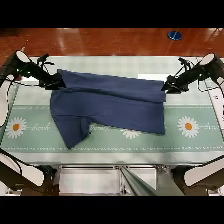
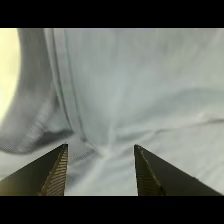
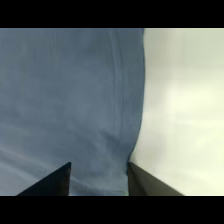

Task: Fold the shirts.

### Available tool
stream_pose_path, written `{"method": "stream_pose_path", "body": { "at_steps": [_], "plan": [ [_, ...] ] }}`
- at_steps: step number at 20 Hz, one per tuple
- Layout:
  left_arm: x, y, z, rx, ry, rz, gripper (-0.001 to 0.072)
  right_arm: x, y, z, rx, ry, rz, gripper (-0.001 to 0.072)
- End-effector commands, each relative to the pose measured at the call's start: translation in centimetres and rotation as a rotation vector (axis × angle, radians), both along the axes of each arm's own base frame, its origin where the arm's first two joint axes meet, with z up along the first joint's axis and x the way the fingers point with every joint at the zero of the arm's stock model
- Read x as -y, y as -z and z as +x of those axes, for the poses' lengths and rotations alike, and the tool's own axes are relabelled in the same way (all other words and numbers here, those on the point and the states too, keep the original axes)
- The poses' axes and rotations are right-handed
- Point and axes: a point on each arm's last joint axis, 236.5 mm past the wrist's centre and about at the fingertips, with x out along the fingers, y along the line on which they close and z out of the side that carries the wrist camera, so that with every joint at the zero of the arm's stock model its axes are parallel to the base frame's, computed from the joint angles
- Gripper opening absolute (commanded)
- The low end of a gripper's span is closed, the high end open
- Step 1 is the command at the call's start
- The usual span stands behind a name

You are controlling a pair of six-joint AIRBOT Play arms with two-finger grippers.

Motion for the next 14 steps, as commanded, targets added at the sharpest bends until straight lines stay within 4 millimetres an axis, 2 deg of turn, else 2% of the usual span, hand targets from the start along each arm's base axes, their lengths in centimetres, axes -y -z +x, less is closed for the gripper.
{"method": "stream_pose_path", "body": {
  "at_steps": [1, 3, 5, 7, 8, 10, 13, 14],
  "plan": [
    [0.5, -0.7, -3.3, -0.130, 0.037, -0.037, 0.0507, 1.3, -0.6, -2.0, -0.070, -0.008, -0.063, 0.0412],
    [-1.2, -1.6, -6.8, -0.209, 0.106, -0.056, 0.0507, 3.0, -2.0, -4.5, -0.106, -0.049, -0.131, 0.0412],
    [-3.9, -2.1, -9.5, -0.246, -0.035, -0.098, 0.0507, 3.9, -3.5, -6.8, -0.052, -0.008, -0.121, 0.0412],
    [-6.0, -2.2, -13.0, -0.226, -0.153, -0.130, 0.0507, 4.7, -3.4, -9.2, 0.034, 0.132, -0.095, 0.0412],
    [-7.0, -1.8, -14.9, -0.202, -0.214, -0.124, 0.0507, 4.4, -3.2, -10.6, 0.071, 0.204, -0.055, 0.0412],
    [-8.4, -0.8, -18.1, -0.157, -0.347, -0.103, 0.0507, 2.6, -2.8, -13.1, 0.158, 0.318, 0.051, 0.0412],
    [-8.2, 0.9, -22.0, -0.149, -0.432, -0.114, 0.0507, 0.1, -2.3, -15.7, 0.215, 0.409, 0.143, 0.0411],
    [-7.8, 1.5, -22.5, -0.159, -0.459, -0.131, 0.0507, -0.6, -2.3, -16.3, 0.212, 0.415, 0.163, 0.0408]
  ]
}}
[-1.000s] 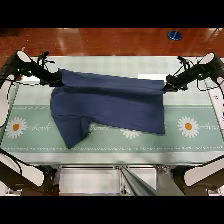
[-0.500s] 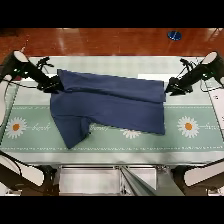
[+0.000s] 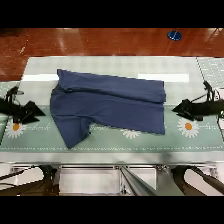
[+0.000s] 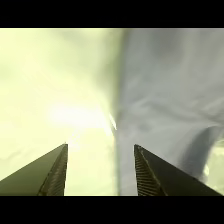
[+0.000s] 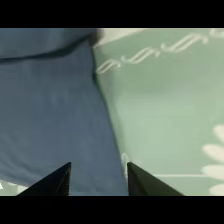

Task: Fold the shirts.

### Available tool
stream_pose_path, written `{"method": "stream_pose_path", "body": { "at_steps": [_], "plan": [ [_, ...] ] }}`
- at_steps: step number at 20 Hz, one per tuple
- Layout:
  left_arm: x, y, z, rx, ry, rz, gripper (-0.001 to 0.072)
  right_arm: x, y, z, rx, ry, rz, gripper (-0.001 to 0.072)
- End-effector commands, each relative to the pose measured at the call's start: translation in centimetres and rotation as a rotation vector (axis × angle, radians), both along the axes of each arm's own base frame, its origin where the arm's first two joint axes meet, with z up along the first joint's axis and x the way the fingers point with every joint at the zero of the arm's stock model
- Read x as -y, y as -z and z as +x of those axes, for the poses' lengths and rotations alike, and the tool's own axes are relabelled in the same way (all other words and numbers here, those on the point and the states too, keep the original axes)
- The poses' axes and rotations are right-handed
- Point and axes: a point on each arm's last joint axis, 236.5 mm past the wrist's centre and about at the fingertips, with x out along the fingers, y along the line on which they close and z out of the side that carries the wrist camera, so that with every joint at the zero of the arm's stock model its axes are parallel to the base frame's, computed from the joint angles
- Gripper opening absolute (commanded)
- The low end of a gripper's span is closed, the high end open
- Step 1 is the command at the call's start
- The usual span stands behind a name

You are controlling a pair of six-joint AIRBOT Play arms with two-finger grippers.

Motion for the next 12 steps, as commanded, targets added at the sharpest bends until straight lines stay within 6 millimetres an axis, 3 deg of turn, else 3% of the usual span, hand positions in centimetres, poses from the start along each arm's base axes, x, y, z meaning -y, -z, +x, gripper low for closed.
{"method": "stream_pose_path", "body": {
  "at_steps": [1, 5, 12],
  "plan": [
    [0.7, 2.1, -2.4, 0.026, -0.131, -0.023, 0.0507, -2.3, 0.3, -1.8, 0.078, 0.101, 0.097, 0.0408],
    [3.2, 2.1, 1.1, 0.128, -0.168, -0.096, 0.0504, -3.4, -0.3, -2.2, 0.073, 0.079, 0.146, 0.0408],
    [8.5, 4.7, 0.7, 0.051, -0.002, -0.121, 0.0504, -3.7, -0.3, -2.4, 0.067, 0.069, 0.156, 0.0408]
  ]
}}
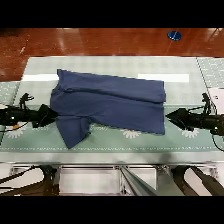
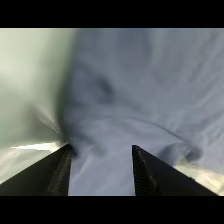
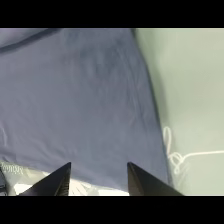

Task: Fold the shirts.

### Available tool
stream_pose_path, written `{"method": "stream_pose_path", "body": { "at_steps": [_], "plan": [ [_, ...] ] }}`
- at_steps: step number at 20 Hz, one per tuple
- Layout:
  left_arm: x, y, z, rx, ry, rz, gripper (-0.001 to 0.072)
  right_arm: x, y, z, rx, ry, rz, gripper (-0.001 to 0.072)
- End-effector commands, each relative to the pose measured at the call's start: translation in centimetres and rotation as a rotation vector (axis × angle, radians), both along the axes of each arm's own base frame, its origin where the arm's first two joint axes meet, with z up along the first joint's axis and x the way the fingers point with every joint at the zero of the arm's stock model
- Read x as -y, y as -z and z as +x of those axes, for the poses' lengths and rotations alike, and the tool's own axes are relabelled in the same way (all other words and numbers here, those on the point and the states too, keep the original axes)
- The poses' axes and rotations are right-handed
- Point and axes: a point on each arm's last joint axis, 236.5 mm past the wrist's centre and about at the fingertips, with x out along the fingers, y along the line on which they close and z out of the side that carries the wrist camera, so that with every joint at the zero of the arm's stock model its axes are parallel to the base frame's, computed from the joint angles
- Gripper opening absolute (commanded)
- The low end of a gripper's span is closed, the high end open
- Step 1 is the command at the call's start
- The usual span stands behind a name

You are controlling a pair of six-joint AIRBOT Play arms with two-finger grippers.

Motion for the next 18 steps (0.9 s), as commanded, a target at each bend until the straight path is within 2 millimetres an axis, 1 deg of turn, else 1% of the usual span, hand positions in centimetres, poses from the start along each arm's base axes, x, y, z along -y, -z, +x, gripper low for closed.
{"method": "stream_pose_path", "body": {
  "at_steps": [1, 3, 5, 6, 7, 8, 9, 10, 11, 15, 16, 17, 18],
  "plan": [
    [2.1, 1.6, -0.7, -0.020, 0.104, 0.016, 0.0504, -0.2, -0.1, -0.1, 0.001, 0.001, 0.011, 0.0408],
    [2.9, 1.0, -1.5, -0.009, 0.195, -0.005, 0.0504, 0.0, -0.1, 0.0, 0.002, 0.004, 0.006, 0.0408],
    [2.4, 0.5, -2.7, -0.044, 0.277, 0.008, 0.0504, 0.9, -0.2, 0.0, -0.002, 0.039, 0.011, 0.0408],
    [1.9, 0.3, -3.1, -0.060, 0.315, 0.025, 0.0499, 1.9, 0.0, -0.2, -0.011, 0.064, 0.005, 0.0408],
    [1.6, 0.1, -3.1, -0.067, 0.322, 0.034, 0.0414, 2.9, 0.5, -0.9, -0.037, 0.073, -0.018, 0.0408],
    [1.6, 0.0, -2.8, -0.067, 0.310, 0.036, 0.0269, 3.6, 1.3, -2.0, -0.087, 0.071, -0.042, 0.0408],
    [1.7, -0.1, -2.5, -0.063, 0.296, 0.032, 0.0055, 3.9, 2.1, -3.7, -0.155, 0.053, -0.064, 0.0408],
    [1.9, -0.2, -2.1, -0.053, 0.284, 0.024, 0.0019, 3.8, 2.8, -5.1, -0.212, 0.039, -0.069, 0.0408],
    [2.1, -0.3, -1.8, -0.044, 0.274, 0.019, 0.0019, 3.2, 3.3, -6.1, -0.251, 0.029, -0.048, 0.0408],
    [2.3, -0.4, -1.6, -0.038, 0.267, 0.010, 0.0019, 0.2, 5.3, -8.0, -0.315, 0.004, 0.019, 0.0408],
    [2.4, -0.4, -1.6, -0.038, 0.268, 0.010, 0.0019, -0.3, 5.8, -8.0, -0.324, -0.012, 0.021, 0.0408],
    [2.4, -0.5, -1.7, -0.040, 0.267, 0.009, 0.0018, -0.7, 6.1, -7.5, -0.320, -0.014, 0.023, 0.0408],
    [2.4, -0.5, -1.7, -0.041, 0.266, 0.008, 0.0018, -1.0, 6.4, -6.5, -0.302, 0.008, 0.031, 0.0408]
  ]
}}
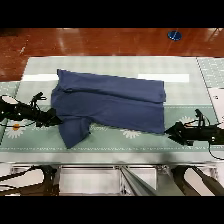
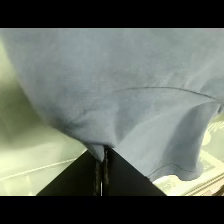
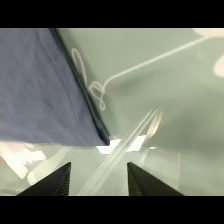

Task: Fold the shirts.

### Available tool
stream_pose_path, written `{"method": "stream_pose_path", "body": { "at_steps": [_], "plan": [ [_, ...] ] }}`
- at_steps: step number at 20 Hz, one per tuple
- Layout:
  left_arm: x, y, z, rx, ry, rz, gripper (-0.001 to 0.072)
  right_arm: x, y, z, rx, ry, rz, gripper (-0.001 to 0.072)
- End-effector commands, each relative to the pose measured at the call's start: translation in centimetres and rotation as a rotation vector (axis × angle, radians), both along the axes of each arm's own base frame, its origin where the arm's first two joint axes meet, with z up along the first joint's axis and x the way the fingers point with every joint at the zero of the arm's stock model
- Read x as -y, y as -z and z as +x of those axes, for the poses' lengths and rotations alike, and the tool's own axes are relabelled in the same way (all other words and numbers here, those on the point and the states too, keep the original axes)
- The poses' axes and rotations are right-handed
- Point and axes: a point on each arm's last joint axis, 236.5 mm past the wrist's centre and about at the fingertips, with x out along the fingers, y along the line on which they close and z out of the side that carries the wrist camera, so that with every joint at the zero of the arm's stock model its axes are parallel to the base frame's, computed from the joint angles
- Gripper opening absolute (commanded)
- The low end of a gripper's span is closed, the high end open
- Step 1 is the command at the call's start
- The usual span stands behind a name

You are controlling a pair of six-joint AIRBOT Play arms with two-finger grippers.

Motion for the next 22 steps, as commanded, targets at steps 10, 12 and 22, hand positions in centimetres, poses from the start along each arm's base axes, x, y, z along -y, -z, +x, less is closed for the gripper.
{"method": "stream_pose_path", "body": {
  "at_steps": [10, 12, 22],
  "plan": [
    [1.2, -1.2, 1.2, 0.024, -0.039, -0.064, 0.0018, -6.1, -0.2, 7.9, 0.120, -0.164, 0.068, 0.0023],
    [1.1, -3.0, 2.9, 0.076, -0.026, -0.083, 0.0018, -5.6, -2.4, 8.8, 0.169, -0.235, 0.042, 0.0023],
    [0.7, -12.5, 20.0, 0.339, -0.054, -0.030, 0.0018, -1.8, -8.8, 19.7, 0.349, -0.260, -0.107, 0.0022]
  ]
}}
